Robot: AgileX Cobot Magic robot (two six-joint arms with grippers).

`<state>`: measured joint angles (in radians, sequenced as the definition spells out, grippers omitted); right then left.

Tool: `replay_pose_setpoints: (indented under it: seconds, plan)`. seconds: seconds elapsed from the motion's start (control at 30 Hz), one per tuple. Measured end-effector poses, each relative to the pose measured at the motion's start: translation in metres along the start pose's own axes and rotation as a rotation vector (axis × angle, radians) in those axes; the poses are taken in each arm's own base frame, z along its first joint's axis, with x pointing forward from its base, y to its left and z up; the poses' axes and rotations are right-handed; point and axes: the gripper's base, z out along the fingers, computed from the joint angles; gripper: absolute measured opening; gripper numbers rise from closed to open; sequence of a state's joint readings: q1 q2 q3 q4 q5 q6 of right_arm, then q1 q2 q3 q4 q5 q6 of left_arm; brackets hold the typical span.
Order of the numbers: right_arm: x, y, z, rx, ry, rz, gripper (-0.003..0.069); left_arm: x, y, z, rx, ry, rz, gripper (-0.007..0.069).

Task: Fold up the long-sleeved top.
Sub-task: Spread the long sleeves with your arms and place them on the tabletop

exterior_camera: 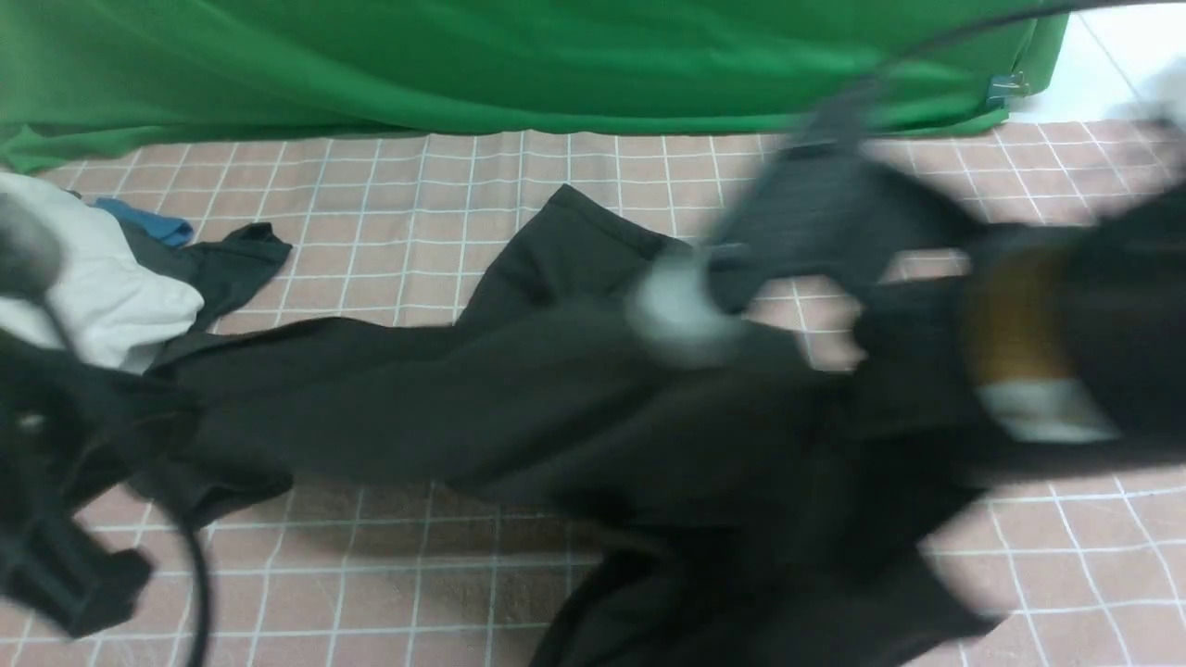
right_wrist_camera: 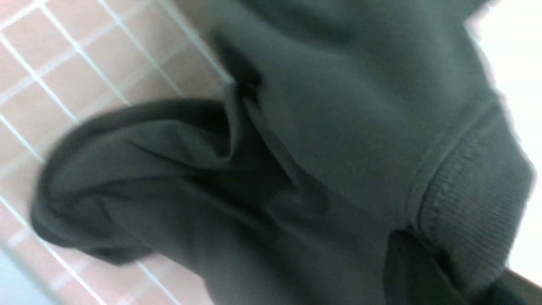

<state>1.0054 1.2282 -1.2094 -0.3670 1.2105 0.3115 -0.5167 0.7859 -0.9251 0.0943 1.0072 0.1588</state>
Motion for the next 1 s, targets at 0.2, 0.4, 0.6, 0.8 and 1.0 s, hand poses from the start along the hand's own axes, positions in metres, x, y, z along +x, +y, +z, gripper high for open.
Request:
replay_pose_setpoints:
  seconds: [0.2, 0.4, 0.6, 0.8, 1.0]
  plan:
    - [0.074, -0.041, 0.007, 0.088, 0.083, 0.152, 0.0054, -0.017, -0.005, 0.033, 0.073, 0.021, 0.013, 0.0017]
    - [0.132, -0.060, 0.020, 0.169, 0.176, 0.295, 0.0054, -0.028, -0.010, 0.078, 0.123, 0.096, 0.027, 0.0017]
    - [0.153, -0.067, 0.014, 0.206, 0.160, 0.365, 0.0054, -0.045, -0.010, 0.129, 0.153, 0.199, 0.047, 0.0017]
    - [0.157, -0.067, 0.007, 0.207, 0.124, 0.373, 0.0054, -0.082, 0.033, 0.195, 0.185, 0.249, -0.085, 0.0019]
    - [0.153, -0.067, 0.008, 0.188, 0.082, 0.375, 0.0054, -0.084, 0.091, 0.266, 0.236, 0.247, -0.248, 0.0122]
